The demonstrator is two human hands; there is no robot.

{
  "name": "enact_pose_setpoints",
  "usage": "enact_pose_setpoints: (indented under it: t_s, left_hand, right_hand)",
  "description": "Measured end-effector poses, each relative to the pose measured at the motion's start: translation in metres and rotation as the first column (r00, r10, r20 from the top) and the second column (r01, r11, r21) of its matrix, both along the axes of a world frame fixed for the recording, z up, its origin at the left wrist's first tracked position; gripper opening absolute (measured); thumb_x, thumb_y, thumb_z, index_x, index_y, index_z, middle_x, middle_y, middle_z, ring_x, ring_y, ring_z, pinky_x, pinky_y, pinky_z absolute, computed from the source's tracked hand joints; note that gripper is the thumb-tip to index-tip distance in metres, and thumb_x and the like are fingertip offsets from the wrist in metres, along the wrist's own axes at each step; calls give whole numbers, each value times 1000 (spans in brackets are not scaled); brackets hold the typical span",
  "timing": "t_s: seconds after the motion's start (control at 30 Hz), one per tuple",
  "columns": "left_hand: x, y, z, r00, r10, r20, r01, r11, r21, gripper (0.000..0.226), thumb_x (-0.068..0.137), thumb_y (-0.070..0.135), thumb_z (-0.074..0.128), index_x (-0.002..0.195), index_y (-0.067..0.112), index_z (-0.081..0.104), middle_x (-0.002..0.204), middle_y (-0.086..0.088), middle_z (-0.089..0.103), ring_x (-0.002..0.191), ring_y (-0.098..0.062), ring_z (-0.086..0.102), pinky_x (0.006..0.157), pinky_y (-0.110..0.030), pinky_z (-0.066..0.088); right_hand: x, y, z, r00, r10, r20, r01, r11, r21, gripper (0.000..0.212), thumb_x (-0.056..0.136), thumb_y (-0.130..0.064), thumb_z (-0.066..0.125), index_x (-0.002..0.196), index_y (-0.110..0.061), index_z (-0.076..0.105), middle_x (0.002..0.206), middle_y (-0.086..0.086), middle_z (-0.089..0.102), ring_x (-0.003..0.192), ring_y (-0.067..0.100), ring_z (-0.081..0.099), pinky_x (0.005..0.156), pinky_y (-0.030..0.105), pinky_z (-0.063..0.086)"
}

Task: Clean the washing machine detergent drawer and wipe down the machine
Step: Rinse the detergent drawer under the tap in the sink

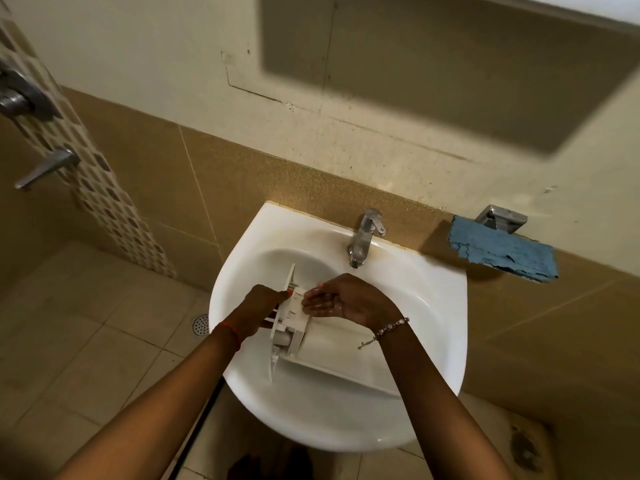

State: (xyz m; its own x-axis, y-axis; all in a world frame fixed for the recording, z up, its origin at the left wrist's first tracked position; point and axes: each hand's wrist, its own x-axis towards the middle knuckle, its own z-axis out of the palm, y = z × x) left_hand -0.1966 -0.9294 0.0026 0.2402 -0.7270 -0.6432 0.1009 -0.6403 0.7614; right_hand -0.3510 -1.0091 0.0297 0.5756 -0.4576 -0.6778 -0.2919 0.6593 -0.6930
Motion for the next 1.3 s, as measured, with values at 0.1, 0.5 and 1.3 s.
enact_pose_setpoints:
  t_s: [0.1,0.5,1.3]
  left_hand:
    - [-1,1,1,1000,6,-17,-6,1000,-12,26,93,23,54,102,-1,57,80,-9,61,70,-21,59,58,-30,47]
    - [-5,3,4,1000,-1,22,1,1000,0,27,92,27,54,100,2,60,82,-9,63,72,-24,60,57,-31,49]
    - [-6,3,9,995,-51,80,47,998,43,33,93,32,51,106,3,58,98,-13,60,89,-30,57,74,-45,48]
  right_hand:
    - [-15,-11,-14,969,-246,-31,247,969,26,24,95,-3,38,82,7,57,70,19,64,74,30,61,62,31,56]
    - [-22,-47,-56,602,-764,231,589,620,518,14,86,6,39,86,6,53,82,20,55,80,29,53,67,41,57]
    - [-86,-37,-32,960,-209,-188,168,962,-214,28,97,-13,43,80,2,60,74,16,62,62,26,62,57,30,53]
